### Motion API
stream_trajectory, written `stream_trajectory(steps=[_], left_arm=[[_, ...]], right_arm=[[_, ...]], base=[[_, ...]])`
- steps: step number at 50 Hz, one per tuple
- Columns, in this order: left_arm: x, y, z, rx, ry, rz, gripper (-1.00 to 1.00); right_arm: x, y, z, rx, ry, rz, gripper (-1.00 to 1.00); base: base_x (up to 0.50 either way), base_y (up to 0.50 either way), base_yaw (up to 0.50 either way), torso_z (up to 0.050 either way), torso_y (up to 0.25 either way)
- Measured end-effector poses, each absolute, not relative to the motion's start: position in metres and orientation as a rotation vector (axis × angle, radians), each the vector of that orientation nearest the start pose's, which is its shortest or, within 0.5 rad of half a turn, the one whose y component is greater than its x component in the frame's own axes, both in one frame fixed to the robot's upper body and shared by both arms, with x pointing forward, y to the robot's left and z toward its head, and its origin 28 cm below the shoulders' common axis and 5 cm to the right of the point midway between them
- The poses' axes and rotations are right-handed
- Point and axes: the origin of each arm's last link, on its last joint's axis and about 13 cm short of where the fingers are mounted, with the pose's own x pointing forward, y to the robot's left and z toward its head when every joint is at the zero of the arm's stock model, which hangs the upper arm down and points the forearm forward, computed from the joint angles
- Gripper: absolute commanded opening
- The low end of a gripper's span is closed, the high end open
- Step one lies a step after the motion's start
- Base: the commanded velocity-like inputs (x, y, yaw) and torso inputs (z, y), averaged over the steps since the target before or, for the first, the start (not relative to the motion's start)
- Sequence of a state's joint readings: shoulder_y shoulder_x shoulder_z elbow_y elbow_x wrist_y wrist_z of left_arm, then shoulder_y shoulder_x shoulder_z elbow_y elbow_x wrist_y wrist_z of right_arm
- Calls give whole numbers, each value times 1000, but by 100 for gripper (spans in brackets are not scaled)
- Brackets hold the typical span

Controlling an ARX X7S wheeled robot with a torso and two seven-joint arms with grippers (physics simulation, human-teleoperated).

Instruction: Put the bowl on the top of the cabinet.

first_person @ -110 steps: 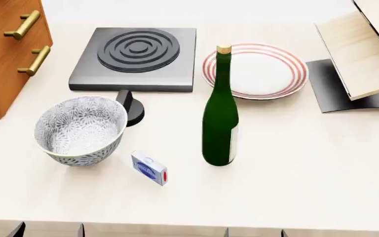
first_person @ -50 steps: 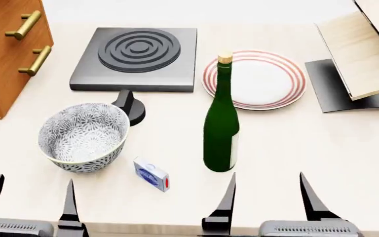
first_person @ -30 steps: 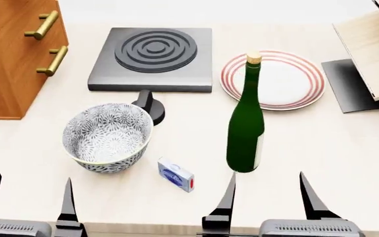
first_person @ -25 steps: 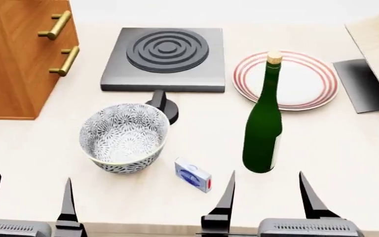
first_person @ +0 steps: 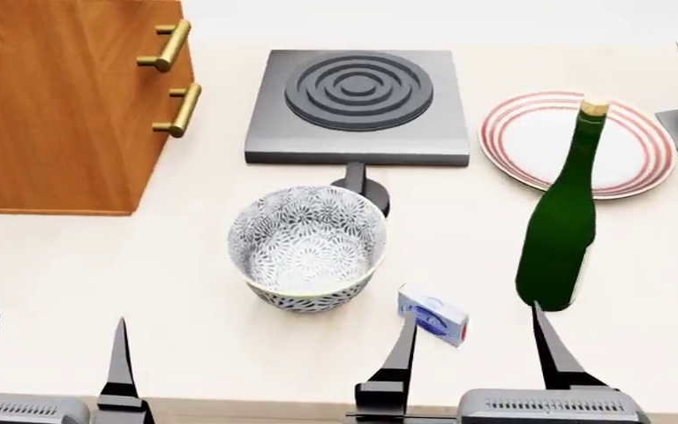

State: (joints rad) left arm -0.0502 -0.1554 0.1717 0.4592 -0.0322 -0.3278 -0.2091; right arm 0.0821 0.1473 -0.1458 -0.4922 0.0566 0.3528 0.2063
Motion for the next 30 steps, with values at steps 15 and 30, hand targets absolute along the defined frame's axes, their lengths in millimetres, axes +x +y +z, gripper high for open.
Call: stream_trajectory(steps=[15, 30], left_arm=[[210, 200, 95, 103, -177, 21, 100], [210, 200, 94, 97, -177, 19, 100]], right_arm=[[215, -90, 107, -76, -217, -25, 100], [215, -91, 107, -74, -219, -24, 100]], base=[[0, 404, 0, 0, 0], [0, 178, 0, 0, 0]])
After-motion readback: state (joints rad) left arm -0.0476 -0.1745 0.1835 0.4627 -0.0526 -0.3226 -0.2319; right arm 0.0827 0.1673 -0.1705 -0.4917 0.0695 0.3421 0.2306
